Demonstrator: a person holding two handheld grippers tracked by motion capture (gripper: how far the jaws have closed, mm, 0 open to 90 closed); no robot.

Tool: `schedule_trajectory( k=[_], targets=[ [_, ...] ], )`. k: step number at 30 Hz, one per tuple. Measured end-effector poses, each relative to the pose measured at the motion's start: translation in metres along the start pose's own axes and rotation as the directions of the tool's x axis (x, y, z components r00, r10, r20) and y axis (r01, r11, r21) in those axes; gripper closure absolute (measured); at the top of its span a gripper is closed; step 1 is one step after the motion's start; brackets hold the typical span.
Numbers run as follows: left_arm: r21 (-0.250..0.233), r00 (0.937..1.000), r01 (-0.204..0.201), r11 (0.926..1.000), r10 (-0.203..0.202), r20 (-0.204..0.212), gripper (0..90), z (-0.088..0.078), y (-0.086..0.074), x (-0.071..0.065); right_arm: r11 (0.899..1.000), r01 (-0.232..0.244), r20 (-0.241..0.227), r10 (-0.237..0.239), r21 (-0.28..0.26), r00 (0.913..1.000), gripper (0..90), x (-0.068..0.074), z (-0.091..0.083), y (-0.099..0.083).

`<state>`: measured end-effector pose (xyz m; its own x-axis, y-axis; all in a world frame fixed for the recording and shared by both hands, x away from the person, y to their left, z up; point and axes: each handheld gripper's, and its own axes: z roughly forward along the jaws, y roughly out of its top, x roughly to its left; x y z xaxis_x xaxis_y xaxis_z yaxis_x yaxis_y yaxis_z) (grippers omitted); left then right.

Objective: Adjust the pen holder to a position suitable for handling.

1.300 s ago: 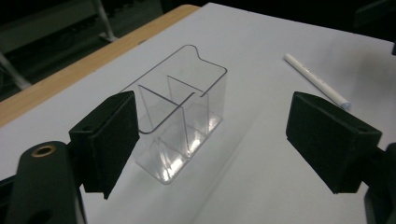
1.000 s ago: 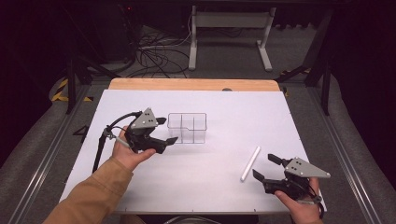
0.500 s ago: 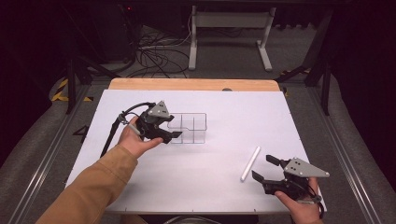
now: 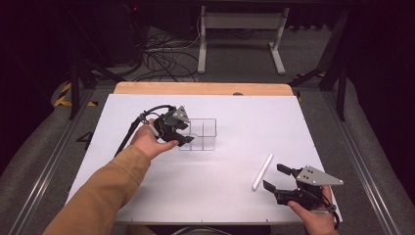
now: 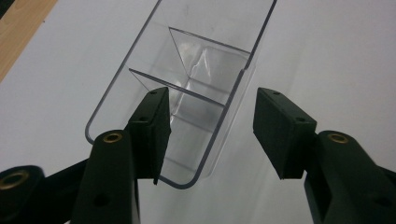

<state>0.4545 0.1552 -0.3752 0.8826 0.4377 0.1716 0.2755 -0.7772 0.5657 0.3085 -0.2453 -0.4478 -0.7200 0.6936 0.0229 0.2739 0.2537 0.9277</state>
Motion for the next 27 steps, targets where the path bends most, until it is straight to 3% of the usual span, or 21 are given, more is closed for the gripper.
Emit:
schedule_trajectory(
  k=[6, 15, 17, 22, 24, 27],
  targets=[
    [0.075, 0.9995, -0.029, 0.9968, 0.030, -0.012, 55.4, 0.011, 0.001, -0.001, 1.000, 0.001, -0.006, -0.001, 0.004, 1.0000, 23.8, 0.000, 0.002, -0.001],
    [0.119, 0.9981, -0.061, 0.9910, 0.062, -0.001, 61.4, 0.020, 0.001, 0.000, 1.000, -0.005, -0.014, 0.005, 0.006, 0.9999, 23.7, 0.000, 0.002, -0.001],
    [0.129, 0.9967, -0.081, 0.9883, 0.081, 0.006, 67.9, 0.019, 0.001, 0.000, 1.000, -0.008, -0.020, 0.009, 0.009, 0.9998, 23.6, 0.000, 0.003, -0.002],
    [0.122, 0.9931, -0.116, 0.9858, 0.113, 0.032, 76.6, 0.014, -0.001, -0.004, 1.000, -0.011, -0.029, 0.011, 0.011, 0.9995, 23.6, 0.001, 0.003, -0.002],
    [0.106, 0.9877, -0.144, 0.9839, 0.137, 0.076, 81.1, 0.010, 0.000, -0.008, 1.000, -0.010, -0.028, 0.011, 0.011, 0.9995, 23.7, 0.001, 0.003, -0.002],
    [0.091, 0.9823, -0.171, 0.9810, 0.163, 0.092, 84.2, 0.006, 0.003, -0.014, 1.000, -0.004, -0.030, 0.005, 0.013, 0.9995, 23.6, 0.001, 0.004, -0.002]
  ],
)
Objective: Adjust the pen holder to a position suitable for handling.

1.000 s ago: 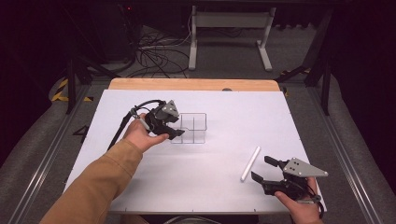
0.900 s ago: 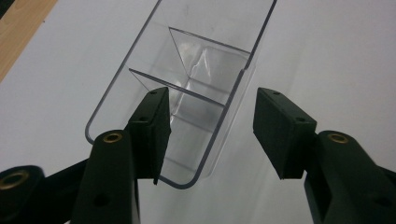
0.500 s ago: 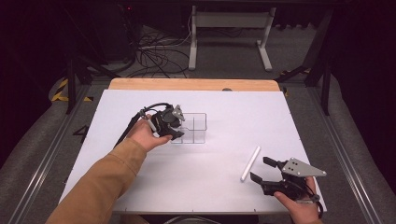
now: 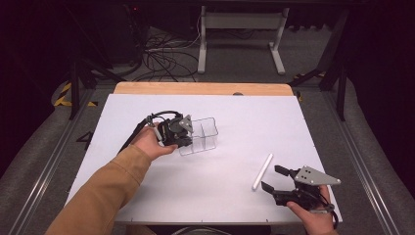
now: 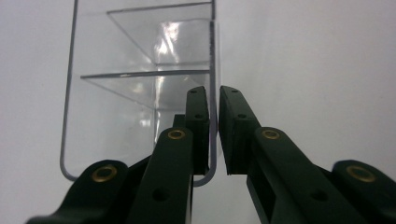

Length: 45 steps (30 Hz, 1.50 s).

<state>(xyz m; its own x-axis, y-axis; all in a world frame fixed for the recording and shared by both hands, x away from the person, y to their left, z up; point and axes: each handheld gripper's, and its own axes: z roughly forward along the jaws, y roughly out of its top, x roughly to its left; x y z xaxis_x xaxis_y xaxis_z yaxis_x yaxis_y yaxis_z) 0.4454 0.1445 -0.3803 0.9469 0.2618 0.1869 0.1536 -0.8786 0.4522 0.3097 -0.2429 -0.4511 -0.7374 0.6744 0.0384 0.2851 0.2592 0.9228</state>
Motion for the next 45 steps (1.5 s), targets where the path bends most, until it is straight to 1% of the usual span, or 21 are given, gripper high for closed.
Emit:
schedule_trajectory(
  k=[1, 4, 9, 10, 11, 12, 14, 16, 17, 18, 19, 20, 21, 24, 26, 27, 30, 37, 42, 43, 45],
  targets=[
    [0.000, 1.0000, 0.000, 1.0000, 0.000, 0.000, 85.2, 0.000, 0.000, 0.000, 1.000, 0.000, -0.001, 0.000, 0.000, 1.0000, 23.6, 0.000, 0.000, 0.000],
    [-0.004, 0.9993, -0.037, 0.9993, 0.037, -0.010, 86.1, -0.006, 0.004, -0.007, 1.000, -0.003, -0.002, 0.003, -0.002, 1.0000, 23.7, 0.001, 0.000, 0.000],
    [-0.058, 0.9950, -0.096, 0.9937, 0.097, 0.024, 86.1, -0.017, 0.006, -0.017, 1.000, -0.003, 0.000, 0.003, -0.003, 1.0000, 23.5, 0.001, -0.001, 0.000],
    [-0.068, 0.9904, -0.128, 0.9895, 0.131, 0.044, 86.1, -0.019, 0.007, -0.021, 1.000, -0.001, -0.002, 0.001, -0.003, 1.0000, 23.5, 0.000, 0.000, 0.000],
    [-0.076, 0.9867, -0.146, 0.9864, 0.151, 0.061, 86.1, -0.018, 0.007, -0.023, 1.000, -0.001, -0.004, 0.001, -0.002, 1.0000, 23.5, 0.001, 0.000, 0.000],
    [-0.076, 0.9867, -0.146, 0.9864, 0.151, 0.061, 86.1, -0.018, 0.007, -0.023, 1.000, 0.003, -0.003, -0.003, 0.003, 1.0000, 23.5, 0.001, 0.000, 0.000],
    [-0.079, 0.9793, -0.179, 0.9807, 0.185, 0.082, 86.0, -0.017, 0.008, -0.026, 1.000, 0.006, -0.007, -0.006, 0.002, 1.0000, 23.4, 0.002, 0.001, 0.000],
    [-0.087, 0.9689, -0.209, 0.9740, 0.218, 0.116, 86.0, -0.014, 0.009, -0.030, 1.000, 0.007, -0.007, -0.007, 0.002, 1.0000, 23.4, 0.002, 0.001, 0.000],
    [-0.085, 0.9652, -0.217, 0.9724, 0.227, 0.130, 86.0, -0.013, 0.009, -0.031, 1.000, 0.006, -0.008, -0.006, 0.001, 1.0000, 23.4, 0.002, 0.001, 0.000],
    [-0.087, 0.9578, -0.234, 0.9684, 0.245, 0.151, 86.0, -0.011, 0.009, -0.033, 1.000, 0.005, -0.007, -0.005, 0.000, 1.0000, 23.4, 0.001, 0.001, 0.000],
    [-0.083, 0.9544, -0.240, 0.9671, 0.251, 0.162, 86.0, -0.011, 0.009, -0.033, 1.000, 0.005, -0.007, -0.005, 0.000, 1.0000, 23.5, 0.001, 0.001, 0.000],
    [-0.083, 0.9544, -0.240, 0.9671, 0.251, 0.162, 85.9, -0.011, 0.009, -0.033, 1.000, 0.005, -0.007, -0.005, 0.000, 1.0000, 23.4, 0.001, 0.000, 0.000],
    [-0.086, 0.9499, -0.245, 0.9658, 0.256, 0.179, 85.9, -0.010, 0.008, -0.033, 1.000, 0.005, -0.007, -0.005, 0.000, 1.0000, 23.4, 0.001, 0.000, 0.000],
    [-0.087, 0.9427, -0.251, 0.9641, 0.264, 0.204, 85.8, -0.010, 0.004, -0.032, 1.000, 0.002, -0.005, -0.002, 0.003, 1.0000, 23.5, 0.001, 0.000, 0.000],
    [-0.089, 0.9430, -0.251, 0.9638, 0.265, 0.202, 85.9, -0.010, 0.004, -0.032, 1.000, 0.003, -0.005, -0.003, 0.003, 1.0000, 23.4, 0.001, 0.000, 0.000],
    [-0.093, 0.9406, -0.255, 0.9626, 0.269, 0.207, 85.9, -0.009, 0.004, -0.033, 1.000, 0.002, -0.005, -0.002, 0.003, 1.0000, 23.4, 0.001, 0.000, 0.000],
    [-0.091, 0.9378, -0.265, 0.9601, 0.278, 0.208, 85.7, -0.007, 0.004, -0.035, 1.000, 0.003, -0.005, -0.003, 0.003, 1.0000, 23.4, 0.001, 0.000, 0.000],
    [-0.082, 0.9433, -0.251, 0.9644, 0.263, 0.203, 85.9, -0.006, 0.001, -0.037, 1.000, 0.001, -0.003, -0.001, -0.003, 1.0000, 23.5, 0.001, -0.001, 0.000],
    [-0.083, 0.9463, -0.232, 0.9691, 0.245, 0.211, 86.1, -0.003, -0.004, -0.035, 1.000, 0.001, -0.003, -0.001, 0.000, 1.0000, 23.4, 0.002, 0.000, 0.000],
    [-0.081, 0.9491, -0.226, 0.9707, 0.238, 0.206, 86.2, -0.003, -0.005, -0.036, 1.000, 0.004, -0.003, -0.004, 0.001, 1.0000, 23.4, 0.002, 0.000, 0.000],
    [-0.077, 0.9491, -0.227, 0.9707, 0.239, 0.206, 86.2, -0.003, -0.004, -0.037, 1.000, 0.005, -0.004, -0.005, 0.002, 1.0000, 23.5, 0.002, 0.000, 0.000]
  ],
)
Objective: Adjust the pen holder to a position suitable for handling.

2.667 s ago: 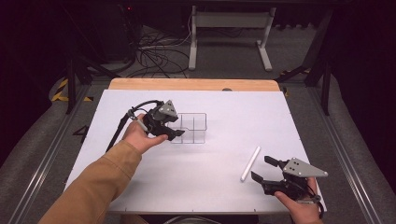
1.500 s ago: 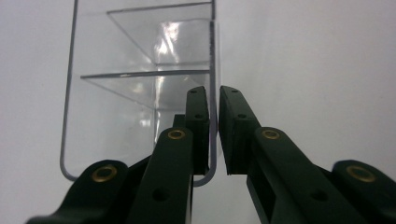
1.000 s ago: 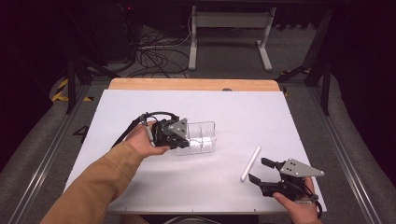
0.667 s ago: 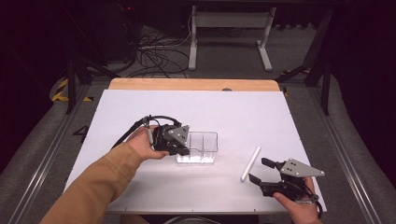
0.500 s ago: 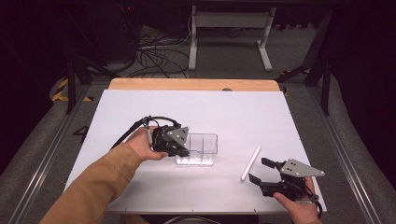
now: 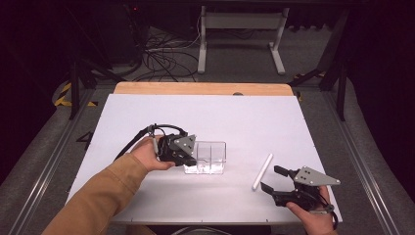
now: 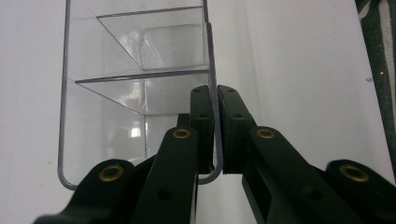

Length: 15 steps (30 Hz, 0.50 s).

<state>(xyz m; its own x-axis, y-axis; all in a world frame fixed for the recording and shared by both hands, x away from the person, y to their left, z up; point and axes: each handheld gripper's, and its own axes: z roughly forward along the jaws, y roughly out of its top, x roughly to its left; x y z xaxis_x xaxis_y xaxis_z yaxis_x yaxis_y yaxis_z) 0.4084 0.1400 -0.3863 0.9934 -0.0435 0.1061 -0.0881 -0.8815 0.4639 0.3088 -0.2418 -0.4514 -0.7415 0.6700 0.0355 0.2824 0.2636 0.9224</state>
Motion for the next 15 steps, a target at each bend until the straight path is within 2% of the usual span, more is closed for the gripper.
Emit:
schedule_trajectory(
  k=[6, 10, 13, 14, 15],
  targets=[
    [0.011, 1.0000, -0.001, 0.9999, 0.001, -0.008, 85.9, 0.0000, 0.0025, -0.0031, 1.000, -0.002, -0.001, 0.002, 0.003, 1.0000, 23.4, 0.0013, 0.0006, 0.0000],
    [-0.001, 1.0000, 0.005, 1.0000, -0.005, 0.000, 85.4, -0.0006, 0.0007, -0.0009, 1.000, 0.001, -0.001, -0.001, 0.003, 1.0000, 23.5, 0.0010, 0.0005, -0.0002],
    [-0.006, 0.9999, 0.012, 0.9999, -0.012, -0.003, 77.1, -0.0011, -0.0003, 0.0003, 1.000, 0.002, -0.001, -0.002, 0.002, 1.0000, 23.2, 0.0007, 0.0004, -0.0001],
    [-0.010, 0.9998, 0.019, 0.9998, -0.019, -0.005, 77.1, -0.0025, -0.0010, 0.0007, 1.000, 0.002, -0.001, -0.002, 0.002, 1.0000, 23.2, 0.0007, 0.0004, -0.0001],
    [-0.016, 0.9997, 0.024, 0.9996, -0.024, -0.003, 72.4, -0.0038, -0.0016, 0.0009, 1.000, 0.002, -0.001, -0.002, 0.002, 1.0000, 23.0, 0.0009, 0.0003, 0.0000]
  ],
)
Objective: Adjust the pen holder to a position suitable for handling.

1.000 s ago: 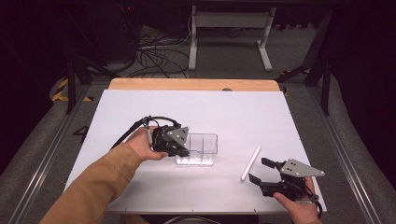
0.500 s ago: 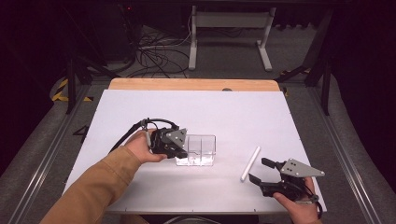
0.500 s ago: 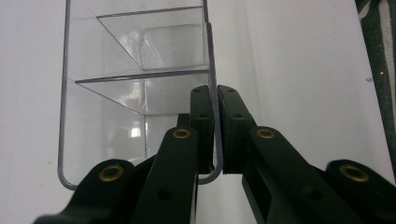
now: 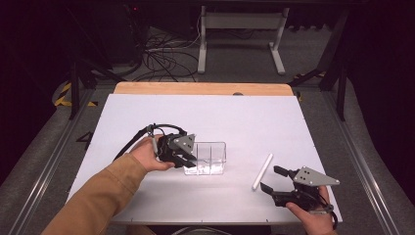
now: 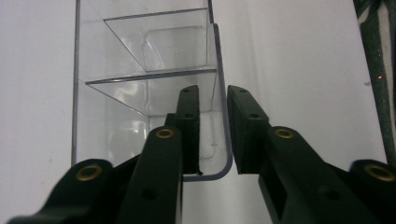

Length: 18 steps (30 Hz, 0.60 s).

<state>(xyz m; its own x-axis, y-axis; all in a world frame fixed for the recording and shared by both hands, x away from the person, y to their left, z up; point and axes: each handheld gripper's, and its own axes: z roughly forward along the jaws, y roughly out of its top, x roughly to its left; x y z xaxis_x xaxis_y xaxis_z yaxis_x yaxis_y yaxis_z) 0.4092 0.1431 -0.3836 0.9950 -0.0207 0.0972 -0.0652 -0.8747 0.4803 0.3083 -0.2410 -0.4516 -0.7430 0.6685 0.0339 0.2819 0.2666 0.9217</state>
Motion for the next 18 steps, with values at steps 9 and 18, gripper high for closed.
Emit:
schedule_trajectory(
  k=[9, 18],
  targets=[
    [-0.199, 0.9932, 0.072, 0.9773, -0.089, -0.076, 45.7, -0.040, -0.013, -0.012, 1.000, 0.008, 0.026, -0.008, -0.029, 0.9996, 15.7, 0.000, -0.003, 0.004],
    [-0.382, 0.9622, 0.161, 0.9100, -0.231, -0.144, 22.7, -0.068, -0.027, -0.024, 0.999, 0.016, 0.042, -0.014, -0.048, 0.9990, 10.9, 0.000, -0.004, 0.007]
  ],
)
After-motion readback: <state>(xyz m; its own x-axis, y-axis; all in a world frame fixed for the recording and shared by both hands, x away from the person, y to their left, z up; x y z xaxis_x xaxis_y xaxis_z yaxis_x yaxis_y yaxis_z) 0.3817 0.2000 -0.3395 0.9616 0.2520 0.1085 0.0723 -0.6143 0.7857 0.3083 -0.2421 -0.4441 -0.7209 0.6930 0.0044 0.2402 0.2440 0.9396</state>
